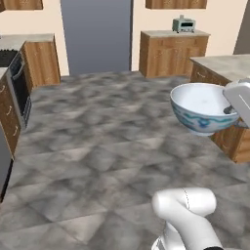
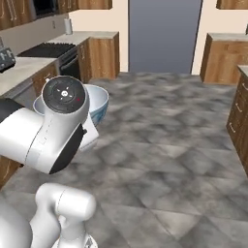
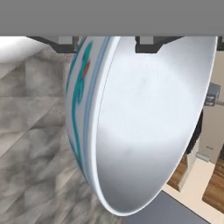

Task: Move the bowls from the cabinet to the plates on the dining table.

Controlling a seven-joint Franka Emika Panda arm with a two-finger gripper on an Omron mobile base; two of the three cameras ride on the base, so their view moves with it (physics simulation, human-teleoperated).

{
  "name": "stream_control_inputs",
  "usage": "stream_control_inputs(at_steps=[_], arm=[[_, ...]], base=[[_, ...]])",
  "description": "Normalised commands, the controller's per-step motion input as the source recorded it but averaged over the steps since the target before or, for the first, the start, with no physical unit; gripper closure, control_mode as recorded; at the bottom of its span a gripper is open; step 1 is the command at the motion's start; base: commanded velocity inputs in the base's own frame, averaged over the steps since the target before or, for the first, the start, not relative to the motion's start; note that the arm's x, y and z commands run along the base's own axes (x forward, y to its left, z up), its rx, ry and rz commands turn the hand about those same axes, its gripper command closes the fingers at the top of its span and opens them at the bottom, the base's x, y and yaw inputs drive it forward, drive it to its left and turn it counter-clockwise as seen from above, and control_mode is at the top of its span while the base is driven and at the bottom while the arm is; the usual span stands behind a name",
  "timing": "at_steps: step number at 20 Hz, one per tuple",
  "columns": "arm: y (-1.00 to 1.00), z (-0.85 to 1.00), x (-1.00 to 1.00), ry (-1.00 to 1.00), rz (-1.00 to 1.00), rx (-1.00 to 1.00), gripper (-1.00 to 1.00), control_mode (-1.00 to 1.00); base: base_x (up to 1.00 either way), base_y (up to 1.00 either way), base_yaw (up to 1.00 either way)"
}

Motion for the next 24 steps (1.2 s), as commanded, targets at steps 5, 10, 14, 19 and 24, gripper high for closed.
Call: stream_control_inputs(at_steps=[5,10,14,19,24], arm=[[0.0,0.0,0.0,0.0,0.0,0.0,1.0,1.0],[0.0,0.0,0.0,0.0,0.0,0.0,1.0,1.0],[0.0,0.0,0.0,0.0,0.0,0.0,1.0,1.0],[0.0,0.0,0.0,0.0,0.0,0.0,1.0,1.0],[0.0,0.0,0.0,0.0,0.0,0.0,1.0,1.0]], base=[[1.0,0.08,-0.27],[1.0,0.0,-0.47],[1.0,0.08,-0.5],[1.0,0.17,-0.44],[1.0,0.22,-0.4]])
